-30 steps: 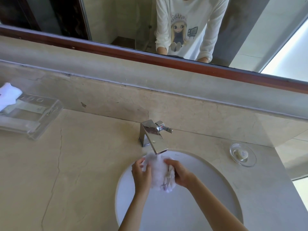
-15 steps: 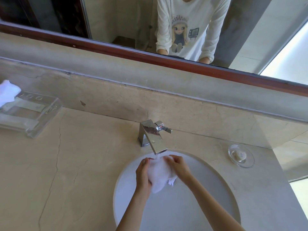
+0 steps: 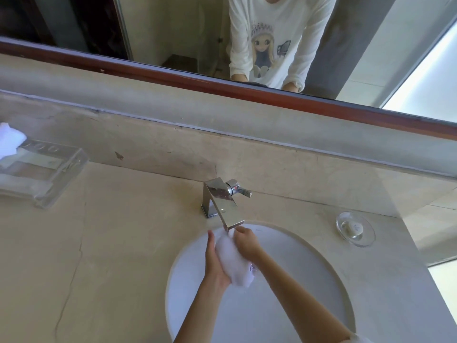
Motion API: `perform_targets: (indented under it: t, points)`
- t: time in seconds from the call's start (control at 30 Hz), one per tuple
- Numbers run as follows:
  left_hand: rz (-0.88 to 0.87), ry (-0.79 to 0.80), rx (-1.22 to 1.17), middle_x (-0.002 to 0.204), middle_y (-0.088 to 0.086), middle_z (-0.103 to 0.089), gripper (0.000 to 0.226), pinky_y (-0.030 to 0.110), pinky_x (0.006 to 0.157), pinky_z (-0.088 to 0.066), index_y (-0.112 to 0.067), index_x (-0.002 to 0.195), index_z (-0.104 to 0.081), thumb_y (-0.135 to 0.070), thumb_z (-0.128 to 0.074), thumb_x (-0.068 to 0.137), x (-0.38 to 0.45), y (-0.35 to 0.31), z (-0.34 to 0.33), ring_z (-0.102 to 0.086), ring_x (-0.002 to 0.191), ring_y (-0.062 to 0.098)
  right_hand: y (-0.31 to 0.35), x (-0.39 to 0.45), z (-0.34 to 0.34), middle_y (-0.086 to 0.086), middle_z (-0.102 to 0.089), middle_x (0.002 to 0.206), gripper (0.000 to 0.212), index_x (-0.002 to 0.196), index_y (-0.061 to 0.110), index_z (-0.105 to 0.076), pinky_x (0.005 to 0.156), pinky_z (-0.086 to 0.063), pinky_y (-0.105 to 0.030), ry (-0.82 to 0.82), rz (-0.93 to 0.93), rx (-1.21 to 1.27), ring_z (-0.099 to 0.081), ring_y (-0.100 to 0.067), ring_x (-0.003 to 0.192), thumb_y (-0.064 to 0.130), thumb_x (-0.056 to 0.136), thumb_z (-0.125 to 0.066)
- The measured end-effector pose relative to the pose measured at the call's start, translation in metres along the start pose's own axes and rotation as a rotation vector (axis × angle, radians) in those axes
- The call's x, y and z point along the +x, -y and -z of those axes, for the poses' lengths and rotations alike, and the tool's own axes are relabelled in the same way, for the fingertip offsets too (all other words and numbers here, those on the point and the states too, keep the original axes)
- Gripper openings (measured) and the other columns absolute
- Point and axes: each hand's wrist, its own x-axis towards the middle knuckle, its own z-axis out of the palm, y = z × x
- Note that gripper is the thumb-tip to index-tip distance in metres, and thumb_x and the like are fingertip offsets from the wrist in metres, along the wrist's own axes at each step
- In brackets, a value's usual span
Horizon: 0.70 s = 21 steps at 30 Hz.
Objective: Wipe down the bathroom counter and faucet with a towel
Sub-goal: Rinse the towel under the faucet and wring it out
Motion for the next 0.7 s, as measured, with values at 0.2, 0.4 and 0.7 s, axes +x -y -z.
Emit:
perform_targets:
  t: [0.2, 0.4, 0.7]
  points:
    - [-0.078, -0.044, 0.076, 0.083, 0.022, -0.07, 0.05, 0.038, 0.077, -0.048, 0.001, 0.086, -0.073, -0.045, -0.054, 0.077, -0.004, -0.011, 0.008, -0.069, 0.069, 0.033, -0.06, -0.026, 0.0, -0.008, -0.061, 0.127, 0.068, 0.128, 0.024, -0.058, 0.09, -0.047, -0.051, 0.534, -0.366, 0.779, -0.056, -0.032, 0.117, 0.072, 0.083, -0.041]
    - [-0.304, -0.406, 0.547, 0.12, 0.009, -0.064, 0.016, 0.034, 0.084, -0.047, -0.024, 0.091, -0.066, -0.038, -0.064, 0.085, -0.003, -0.015, 0.041, -0.059, 0.108, 0.027, -0.041, -0.026, -0.015, -0.02, -0.056, 0.13, 0.054, 0.128, 0.004, -0.054, 0.106, -0.039, -0.044, 0.356, -0.087, 0.984, -0.053, -0.032, 0.122, 0.042, 0.09, -0.051]
    - [-0.017, -0.133, 0.23, 0.106, 0.011, -0.066, 0.062, 0.048, 0.089, -0.047, -0.015, 0.122, -0.057, -0.064, -0.049, 0.083, -0.003, -0.003, 0.026, -0.06, 0.095, 0.03, 0.0, -0.057, 0.003, -0.003, -0.068, 0.076, 0.03, 0.077, 0.014, -0.067, 0.067, -0.05, -0.019, 0.307, 0.027, 0.52, -0.065, -0.016, 0.075, 0.025, 0.096, -0.048]
